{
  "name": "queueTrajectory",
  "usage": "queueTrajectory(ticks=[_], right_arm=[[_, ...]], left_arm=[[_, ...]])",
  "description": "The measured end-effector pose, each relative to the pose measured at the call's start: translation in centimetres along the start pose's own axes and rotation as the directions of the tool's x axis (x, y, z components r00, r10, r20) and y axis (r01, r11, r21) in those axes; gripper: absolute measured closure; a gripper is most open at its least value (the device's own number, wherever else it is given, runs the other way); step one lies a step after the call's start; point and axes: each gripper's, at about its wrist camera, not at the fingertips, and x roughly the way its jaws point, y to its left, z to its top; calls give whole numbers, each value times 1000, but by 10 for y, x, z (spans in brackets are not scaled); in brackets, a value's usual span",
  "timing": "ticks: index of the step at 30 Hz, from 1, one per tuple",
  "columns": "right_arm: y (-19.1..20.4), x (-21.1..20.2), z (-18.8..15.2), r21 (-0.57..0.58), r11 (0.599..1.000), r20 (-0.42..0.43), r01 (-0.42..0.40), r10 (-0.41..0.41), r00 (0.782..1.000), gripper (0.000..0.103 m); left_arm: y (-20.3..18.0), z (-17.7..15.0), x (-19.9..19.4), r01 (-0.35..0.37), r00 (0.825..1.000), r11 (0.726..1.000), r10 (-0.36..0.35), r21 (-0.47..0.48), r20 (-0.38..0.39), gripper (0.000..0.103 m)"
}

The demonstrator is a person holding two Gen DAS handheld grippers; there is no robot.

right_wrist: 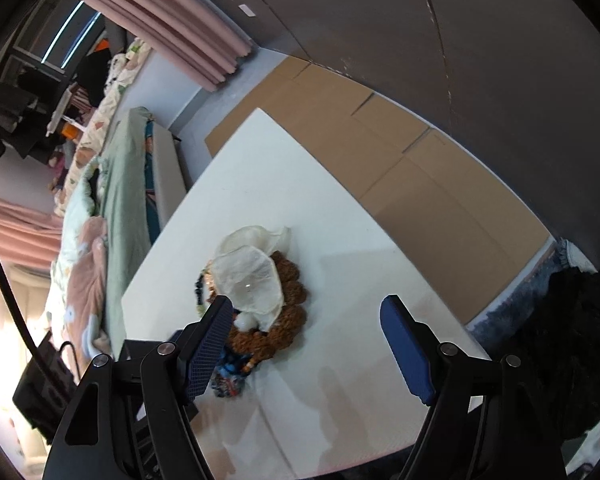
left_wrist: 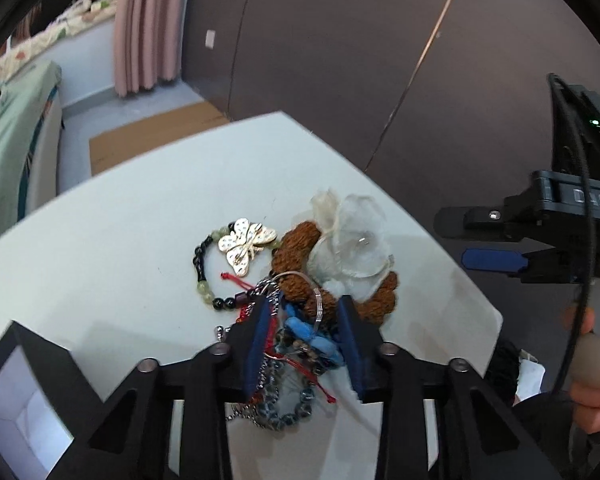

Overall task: Organize jewelry
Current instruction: 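Move both tools down to the jewelry pile beside the black box, then grasp the white lace pouch with the right tool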

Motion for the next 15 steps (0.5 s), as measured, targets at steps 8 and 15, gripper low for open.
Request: queueTrajectory(ticks=[8, 15], right_arm=[[4, 15, 3, -17, 999, -18, 28, -29, 999, 25], [23, 20, 3, -80, 997, 5, 24, -23, 1000, 25]], left_arm=[[7, 3, -10, 98, 994, 995, -96, -34, 46, 101], [24, 7, -31, 122, 989, 988, -113, -95, 94, 101]])
